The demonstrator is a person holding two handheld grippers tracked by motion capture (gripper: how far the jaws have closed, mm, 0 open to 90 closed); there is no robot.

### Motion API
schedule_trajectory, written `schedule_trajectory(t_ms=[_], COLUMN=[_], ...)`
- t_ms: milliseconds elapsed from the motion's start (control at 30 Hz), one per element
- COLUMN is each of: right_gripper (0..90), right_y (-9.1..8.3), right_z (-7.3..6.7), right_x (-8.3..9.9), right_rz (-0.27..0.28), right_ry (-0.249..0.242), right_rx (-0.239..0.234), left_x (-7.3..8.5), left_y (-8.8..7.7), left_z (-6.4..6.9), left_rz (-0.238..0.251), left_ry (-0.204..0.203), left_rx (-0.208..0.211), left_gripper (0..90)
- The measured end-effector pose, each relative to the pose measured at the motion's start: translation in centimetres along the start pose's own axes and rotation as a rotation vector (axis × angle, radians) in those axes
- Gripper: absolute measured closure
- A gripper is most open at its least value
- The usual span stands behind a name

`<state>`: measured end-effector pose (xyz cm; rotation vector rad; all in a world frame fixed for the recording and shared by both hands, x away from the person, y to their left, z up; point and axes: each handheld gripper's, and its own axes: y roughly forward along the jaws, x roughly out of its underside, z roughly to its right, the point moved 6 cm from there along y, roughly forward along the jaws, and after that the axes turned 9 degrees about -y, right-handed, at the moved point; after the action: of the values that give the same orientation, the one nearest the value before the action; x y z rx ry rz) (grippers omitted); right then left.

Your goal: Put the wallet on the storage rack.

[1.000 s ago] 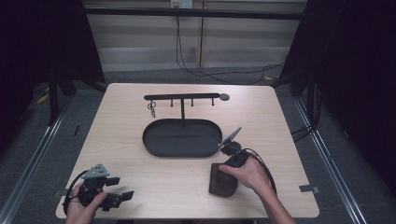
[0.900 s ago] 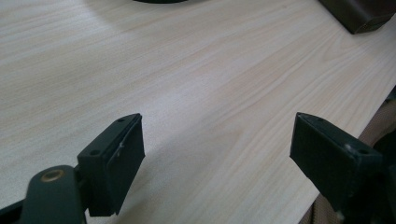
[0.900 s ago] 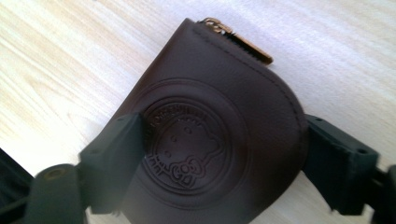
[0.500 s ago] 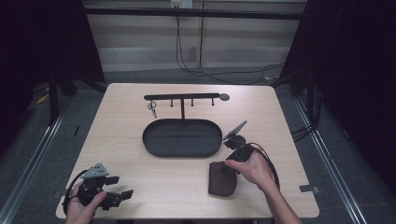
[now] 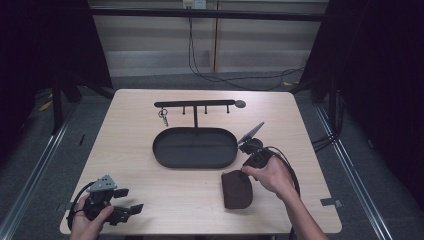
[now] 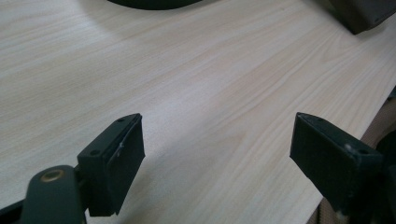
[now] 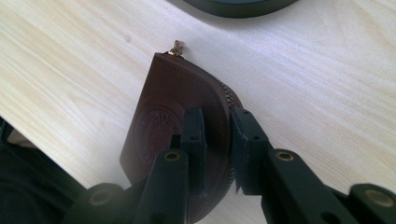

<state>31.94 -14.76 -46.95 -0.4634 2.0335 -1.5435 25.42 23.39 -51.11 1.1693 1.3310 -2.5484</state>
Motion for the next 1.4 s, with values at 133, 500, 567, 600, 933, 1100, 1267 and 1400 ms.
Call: schedule_trajectory(t_ms=[133,500,567,600,933,1100,1267,1400], right_gripper=[80.7,82.9,83.1,83.2,83.8,83.9,84.0,84.0], right_y=[-0.7,-2.2,-2.5,-2.7,-4.5,-5.4,-5.8,-6.0], right_z=[-0.1,0.2,0.3,0.3,1.2,1.4,1.5,1.8], right_x=[-0.3,-0.5,-0.5,-0.5,-1.3,-1.9,-2.3,-2.6], right_rz=[0.015,-0.009,-0.021,-0.025,-0.03,-0.02,-0.021,-0.019], right_ry=[-0.001,-0.008,-0.01,-0.009,-0.013,-0.013,-0.005,0.001], right_rx=[-0.017,0.05,0.06,0.07,0.1,0.12,0.12,0.119], left_x=[0.0,0.0,0.0,0.0,-0.2,-0.2,-0.2,-0.3], left_y=[0.0,0.0,0.0,0.0,-0.2,-0.2,-0.1,-0.2], left_z=[0.1,0.2,0.2,0.2,0.1,0.0,0.0,-0.2], left_rz=[0.001,-0.002,-0.001,-0.002,0.009,0.008,0.009,0.019], left_ry=[0.004,0.005,0.003,0.004,-0.001,-0.008,-0.011,-0.025], left_rx=[-0.001,0.013,0.014,0.015,0.018,0.02,0.022,0.022], left_gripper=[17.7,18.0,18.0,18.0,18.0,18.0,17.9,18.0])
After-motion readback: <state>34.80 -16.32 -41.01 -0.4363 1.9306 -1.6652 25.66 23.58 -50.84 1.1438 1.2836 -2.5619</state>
